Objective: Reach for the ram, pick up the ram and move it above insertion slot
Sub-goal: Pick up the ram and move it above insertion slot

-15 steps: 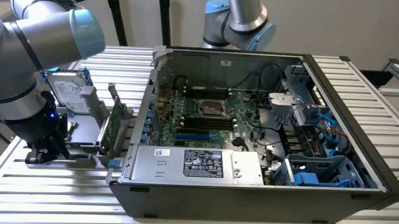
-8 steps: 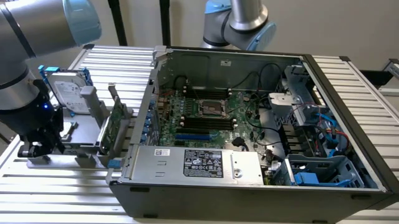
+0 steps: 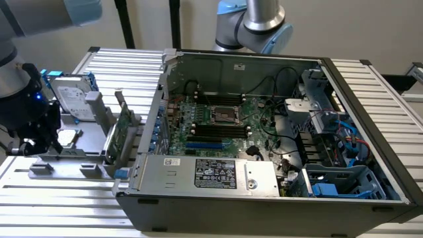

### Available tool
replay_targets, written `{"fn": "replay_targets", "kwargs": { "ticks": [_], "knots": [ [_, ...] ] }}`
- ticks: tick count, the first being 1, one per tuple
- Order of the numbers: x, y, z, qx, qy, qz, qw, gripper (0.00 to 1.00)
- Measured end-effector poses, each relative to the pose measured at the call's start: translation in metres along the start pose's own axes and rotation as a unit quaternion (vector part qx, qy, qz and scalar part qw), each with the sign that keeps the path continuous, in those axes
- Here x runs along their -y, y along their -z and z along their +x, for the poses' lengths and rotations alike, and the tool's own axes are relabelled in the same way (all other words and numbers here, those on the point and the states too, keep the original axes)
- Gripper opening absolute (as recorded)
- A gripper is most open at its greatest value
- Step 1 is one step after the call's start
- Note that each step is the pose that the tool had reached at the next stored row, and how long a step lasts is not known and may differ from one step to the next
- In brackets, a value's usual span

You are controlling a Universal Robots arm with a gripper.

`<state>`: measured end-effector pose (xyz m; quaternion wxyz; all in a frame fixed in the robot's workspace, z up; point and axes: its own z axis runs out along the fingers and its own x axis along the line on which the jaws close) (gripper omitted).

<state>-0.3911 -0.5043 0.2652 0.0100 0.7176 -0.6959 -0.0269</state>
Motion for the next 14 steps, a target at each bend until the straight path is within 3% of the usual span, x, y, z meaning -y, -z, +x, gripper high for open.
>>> {"fn": "replay_targets", "kwargs": {
  "ticks": [3,14],
  "knots": [
    [0.0051,0.0140,0.000,0.0018,0.003,0.0000,1.0000,0.14],
    [0.0250,0.0650,0.000,0.0126,0.015,0.0001,0.9998,0.14]
  ]
}}
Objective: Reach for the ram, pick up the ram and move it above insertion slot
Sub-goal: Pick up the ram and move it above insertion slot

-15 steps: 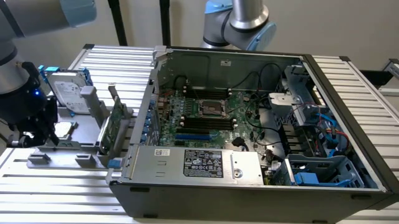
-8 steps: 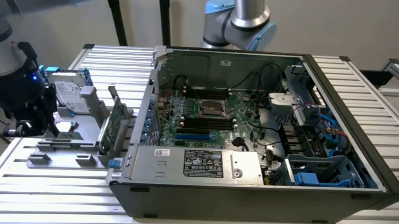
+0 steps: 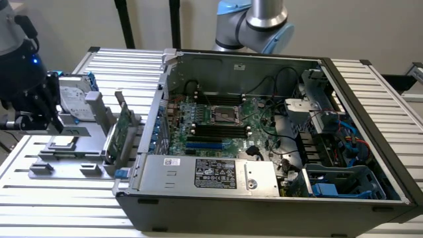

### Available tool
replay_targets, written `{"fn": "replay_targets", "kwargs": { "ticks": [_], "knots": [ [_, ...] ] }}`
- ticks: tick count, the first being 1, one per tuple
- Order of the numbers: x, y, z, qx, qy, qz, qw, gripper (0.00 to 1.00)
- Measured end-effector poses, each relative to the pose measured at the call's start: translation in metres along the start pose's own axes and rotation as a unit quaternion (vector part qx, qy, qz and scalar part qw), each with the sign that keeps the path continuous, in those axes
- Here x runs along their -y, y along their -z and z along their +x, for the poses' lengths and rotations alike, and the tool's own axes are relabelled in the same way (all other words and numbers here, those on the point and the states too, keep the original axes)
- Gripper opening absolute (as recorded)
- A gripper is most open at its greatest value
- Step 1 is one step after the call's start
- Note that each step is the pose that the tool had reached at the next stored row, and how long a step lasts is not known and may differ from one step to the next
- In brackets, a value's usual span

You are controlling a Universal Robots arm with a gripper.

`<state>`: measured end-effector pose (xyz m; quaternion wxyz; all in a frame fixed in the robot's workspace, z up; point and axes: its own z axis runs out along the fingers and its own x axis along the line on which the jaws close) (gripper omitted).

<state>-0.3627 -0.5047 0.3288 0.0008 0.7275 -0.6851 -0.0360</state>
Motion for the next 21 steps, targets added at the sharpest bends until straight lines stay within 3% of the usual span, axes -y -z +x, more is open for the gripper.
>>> {"fn": "replay_targets", "kwargs": {
  "ticks": [6,21],
  "knots": [
    [0.0172,0.0261,0.000,0.0063,0.005,0.0001,1.0000,0.14],
    [0.0835,0.0589,0.002,0.0292,0.006,0.0006,0.9996,0.14]
  ]
}}
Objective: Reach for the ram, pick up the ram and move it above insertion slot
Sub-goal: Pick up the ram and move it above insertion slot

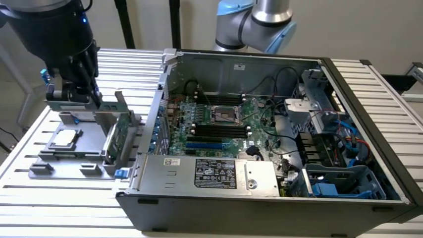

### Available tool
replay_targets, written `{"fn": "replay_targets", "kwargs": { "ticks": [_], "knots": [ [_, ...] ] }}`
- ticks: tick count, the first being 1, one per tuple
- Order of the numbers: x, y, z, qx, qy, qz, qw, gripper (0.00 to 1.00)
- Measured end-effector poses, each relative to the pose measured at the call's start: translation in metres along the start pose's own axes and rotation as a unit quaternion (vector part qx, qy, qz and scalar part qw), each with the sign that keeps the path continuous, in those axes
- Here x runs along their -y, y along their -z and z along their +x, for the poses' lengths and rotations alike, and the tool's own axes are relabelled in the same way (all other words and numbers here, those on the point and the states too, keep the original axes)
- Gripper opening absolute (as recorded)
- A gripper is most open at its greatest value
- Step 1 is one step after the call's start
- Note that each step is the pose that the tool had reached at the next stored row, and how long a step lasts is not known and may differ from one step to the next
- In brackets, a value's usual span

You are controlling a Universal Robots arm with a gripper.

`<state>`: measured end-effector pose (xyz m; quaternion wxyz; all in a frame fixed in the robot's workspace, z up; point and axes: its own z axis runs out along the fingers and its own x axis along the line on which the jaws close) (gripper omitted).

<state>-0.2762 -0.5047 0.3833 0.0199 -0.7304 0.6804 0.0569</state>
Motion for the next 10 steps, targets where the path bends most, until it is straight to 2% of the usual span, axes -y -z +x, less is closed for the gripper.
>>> {"fn": "replay_targets", "kwargs": {
  "ticks": [7,10],
  "knots": [
    [0.0317,0.0060,0.002,0.0128,0.001,0.0007,0.9999,0.14],
    [0.0451,0.0071,0.003,0.0169,0.001,0.0009,0.9999,0.14]
  ]
}}
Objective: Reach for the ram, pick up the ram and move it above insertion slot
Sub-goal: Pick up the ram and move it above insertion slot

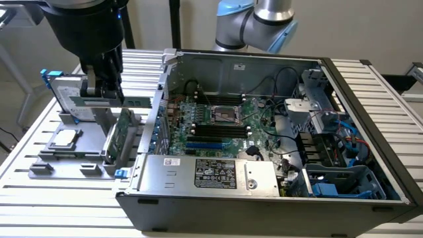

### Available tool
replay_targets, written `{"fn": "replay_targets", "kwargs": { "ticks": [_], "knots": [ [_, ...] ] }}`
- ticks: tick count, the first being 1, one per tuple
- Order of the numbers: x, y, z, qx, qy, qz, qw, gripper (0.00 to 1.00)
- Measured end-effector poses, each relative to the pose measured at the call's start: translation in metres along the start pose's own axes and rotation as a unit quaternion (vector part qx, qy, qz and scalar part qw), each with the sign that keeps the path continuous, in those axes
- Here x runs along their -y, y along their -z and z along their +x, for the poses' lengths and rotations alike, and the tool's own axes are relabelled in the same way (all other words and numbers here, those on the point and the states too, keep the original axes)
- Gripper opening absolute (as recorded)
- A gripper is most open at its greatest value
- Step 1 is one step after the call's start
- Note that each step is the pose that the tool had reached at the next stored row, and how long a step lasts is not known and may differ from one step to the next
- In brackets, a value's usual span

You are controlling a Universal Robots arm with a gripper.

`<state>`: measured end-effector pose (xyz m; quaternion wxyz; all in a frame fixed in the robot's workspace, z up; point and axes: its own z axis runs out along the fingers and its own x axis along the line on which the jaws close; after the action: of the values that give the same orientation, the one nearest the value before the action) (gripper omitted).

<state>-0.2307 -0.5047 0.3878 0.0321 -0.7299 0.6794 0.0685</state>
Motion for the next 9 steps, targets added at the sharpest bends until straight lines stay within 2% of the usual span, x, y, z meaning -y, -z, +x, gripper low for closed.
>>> {"fn": "replay_targets", "kwargs": {
  "ticks": [5,9],
  "knots": [
    [0.0228,0.0012,0.002,0.0043,0.000,0.0003,1.0000,0.14],
    [0.0407,0.0023,0.003,0.0056,0.000,0.0004,1.0000,0.14]
  ]
}}
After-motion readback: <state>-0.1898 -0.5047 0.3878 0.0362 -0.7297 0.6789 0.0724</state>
